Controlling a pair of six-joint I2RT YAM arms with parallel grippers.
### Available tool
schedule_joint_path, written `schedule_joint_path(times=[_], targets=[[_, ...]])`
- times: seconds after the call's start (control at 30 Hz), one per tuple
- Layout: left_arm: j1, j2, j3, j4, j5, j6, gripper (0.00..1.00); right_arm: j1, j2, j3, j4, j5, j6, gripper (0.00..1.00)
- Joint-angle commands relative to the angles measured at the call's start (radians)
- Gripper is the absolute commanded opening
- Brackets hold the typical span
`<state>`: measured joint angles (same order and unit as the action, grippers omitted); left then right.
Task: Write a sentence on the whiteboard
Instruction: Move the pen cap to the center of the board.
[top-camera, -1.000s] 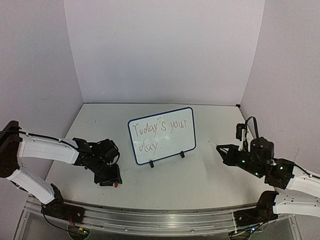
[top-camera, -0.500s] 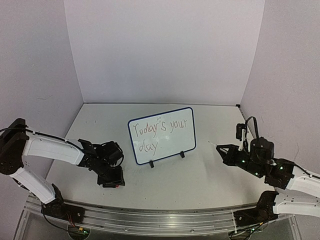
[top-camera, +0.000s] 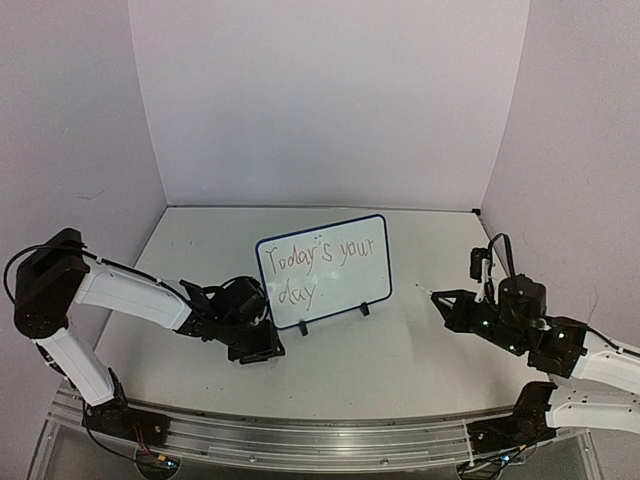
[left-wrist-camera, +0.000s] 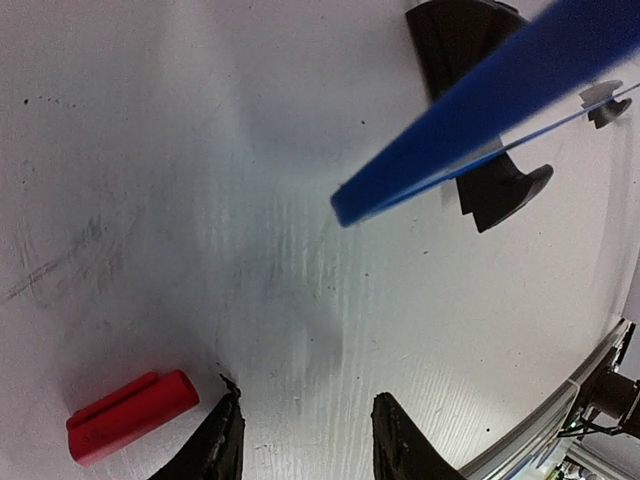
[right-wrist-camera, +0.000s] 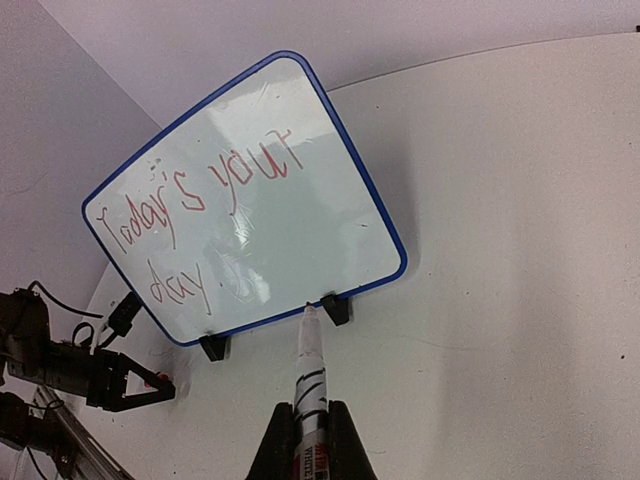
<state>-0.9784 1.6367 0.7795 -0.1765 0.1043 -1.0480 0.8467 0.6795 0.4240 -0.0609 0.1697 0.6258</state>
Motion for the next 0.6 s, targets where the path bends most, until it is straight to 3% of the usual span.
schedule_joint_path(times=[0.0,0.3,0.57], targets=[[-0.009,-0.048,0.007,0.062,-0.014,0.065,0.45,-0.002,0.009,0.01,0.021,-0.005,0.005,0.0],[-0.008,-0.269,-0.066,-0.039,-0.063,0.312,0.49,-0.002,0.026,0.009,0.021,-0.002,0.009,0.0],[0.023,-0.294,-0.108,-0.094,-0.072,0.431,0.49,-0.003,0.058,0.021,0.023,-0.007,0.008,0.0]])
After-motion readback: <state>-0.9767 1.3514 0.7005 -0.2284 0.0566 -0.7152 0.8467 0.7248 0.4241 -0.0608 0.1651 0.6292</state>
